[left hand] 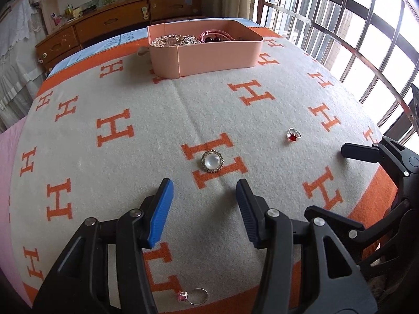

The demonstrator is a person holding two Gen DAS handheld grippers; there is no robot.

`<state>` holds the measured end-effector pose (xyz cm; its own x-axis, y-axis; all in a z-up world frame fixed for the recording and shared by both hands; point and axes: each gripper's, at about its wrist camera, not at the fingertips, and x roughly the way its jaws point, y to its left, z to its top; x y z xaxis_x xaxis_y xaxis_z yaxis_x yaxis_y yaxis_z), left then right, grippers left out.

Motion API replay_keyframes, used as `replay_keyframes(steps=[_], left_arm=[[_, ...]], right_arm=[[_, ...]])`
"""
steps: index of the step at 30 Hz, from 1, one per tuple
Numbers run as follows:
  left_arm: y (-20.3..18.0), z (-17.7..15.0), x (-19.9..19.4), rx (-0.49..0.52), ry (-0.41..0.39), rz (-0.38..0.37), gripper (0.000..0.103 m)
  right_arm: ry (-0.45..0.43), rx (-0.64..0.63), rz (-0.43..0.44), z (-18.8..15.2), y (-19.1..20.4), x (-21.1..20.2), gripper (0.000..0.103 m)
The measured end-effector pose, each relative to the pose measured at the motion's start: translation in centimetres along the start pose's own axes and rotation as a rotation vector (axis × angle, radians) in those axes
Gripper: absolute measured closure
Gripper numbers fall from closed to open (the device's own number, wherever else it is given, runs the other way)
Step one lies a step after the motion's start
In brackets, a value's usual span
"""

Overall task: Organize jewelry
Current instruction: 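Grasp the pearl stud earring with the left gripper while the right grasps the red-stone ring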

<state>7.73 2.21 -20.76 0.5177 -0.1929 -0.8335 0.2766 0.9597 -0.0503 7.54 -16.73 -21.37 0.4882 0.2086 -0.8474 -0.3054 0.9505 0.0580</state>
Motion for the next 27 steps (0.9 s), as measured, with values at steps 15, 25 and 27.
replay_keyframes(steps=[15, 25, 27], left_arm=[[1.3, 1.1, 0.4, -0.070, -0.011, -0.032, 0.056], [1.0, 1.4, 0.7, -0.058, -0.021, -0.056, 0.056], [0.9, 1.4, 0.8, -0.048, -0.022, -0.056, 0.059]], right_arm=[[-0.046, 0.052, 0.105, 4.1, -0.9, 1.4, 0.047], [-0.069, 0.006, 0.069, 5.2, -0.3, 2.4, 0.069], [-0.071, -0.015, 0.053, 5.1, -0.2, 2.5, 0.073]])
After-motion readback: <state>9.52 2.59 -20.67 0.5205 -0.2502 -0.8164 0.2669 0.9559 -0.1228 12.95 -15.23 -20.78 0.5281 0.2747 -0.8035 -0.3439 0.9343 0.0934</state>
